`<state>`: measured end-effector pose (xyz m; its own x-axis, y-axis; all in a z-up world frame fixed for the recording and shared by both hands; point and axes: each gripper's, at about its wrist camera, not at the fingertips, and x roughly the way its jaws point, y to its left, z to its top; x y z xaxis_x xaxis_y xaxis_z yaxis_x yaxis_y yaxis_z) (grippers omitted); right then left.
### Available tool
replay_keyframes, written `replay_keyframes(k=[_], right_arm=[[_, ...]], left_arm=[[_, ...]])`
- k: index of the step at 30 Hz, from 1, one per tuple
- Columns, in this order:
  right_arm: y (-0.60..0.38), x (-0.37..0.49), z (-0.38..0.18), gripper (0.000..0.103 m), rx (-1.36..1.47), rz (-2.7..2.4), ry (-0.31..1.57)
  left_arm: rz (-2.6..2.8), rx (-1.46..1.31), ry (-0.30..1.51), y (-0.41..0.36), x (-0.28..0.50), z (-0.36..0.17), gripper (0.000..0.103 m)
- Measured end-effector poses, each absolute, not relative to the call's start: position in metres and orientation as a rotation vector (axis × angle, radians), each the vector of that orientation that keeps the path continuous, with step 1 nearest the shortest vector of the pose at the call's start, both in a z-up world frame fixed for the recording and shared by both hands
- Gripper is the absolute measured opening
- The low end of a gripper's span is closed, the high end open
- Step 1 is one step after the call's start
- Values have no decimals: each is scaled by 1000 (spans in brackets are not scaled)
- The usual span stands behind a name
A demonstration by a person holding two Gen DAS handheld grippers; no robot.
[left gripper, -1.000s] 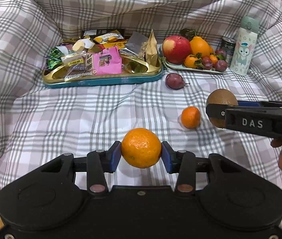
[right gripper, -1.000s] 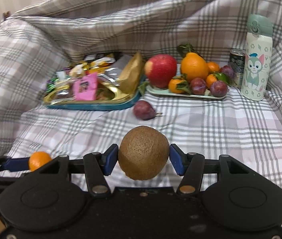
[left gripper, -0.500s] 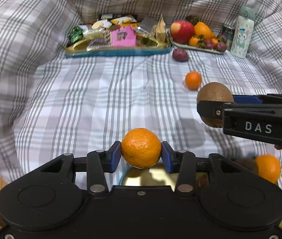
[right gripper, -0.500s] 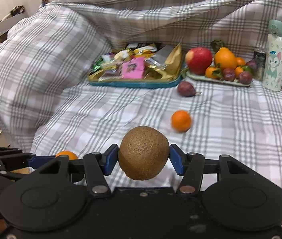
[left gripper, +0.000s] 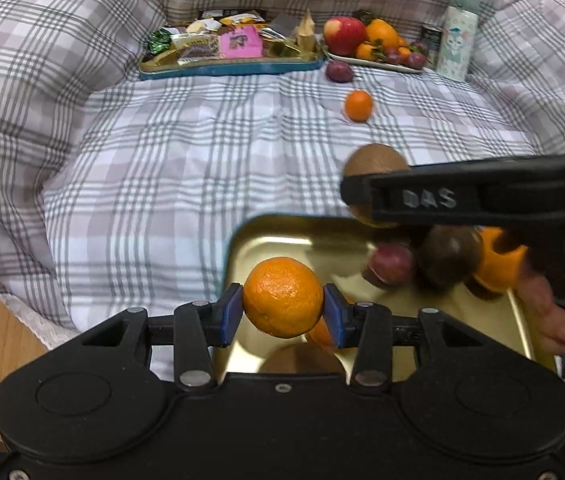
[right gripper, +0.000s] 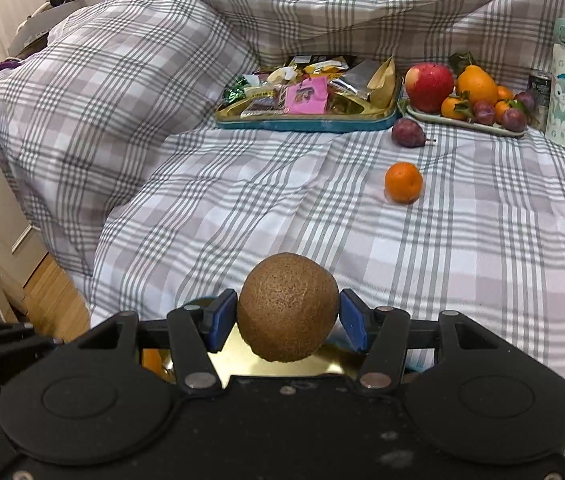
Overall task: Organize fruits
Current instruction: 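Carry the tangerine and kiwi back over the gold tray with both grippers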
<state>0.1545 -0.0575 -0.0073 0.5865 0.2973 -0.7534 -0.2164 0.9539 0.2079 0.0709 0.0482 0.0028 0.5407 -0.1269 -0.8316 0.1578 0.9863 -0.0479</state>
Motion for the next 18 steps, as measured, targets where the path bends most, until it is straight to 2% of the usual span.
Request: replay_keyframes(k=[18], right_arm=[[-44, 144, -14, 59, 9, 392, 945]], left_arm=[[-317, 57, 1028, 17, 17, -14, 51]])
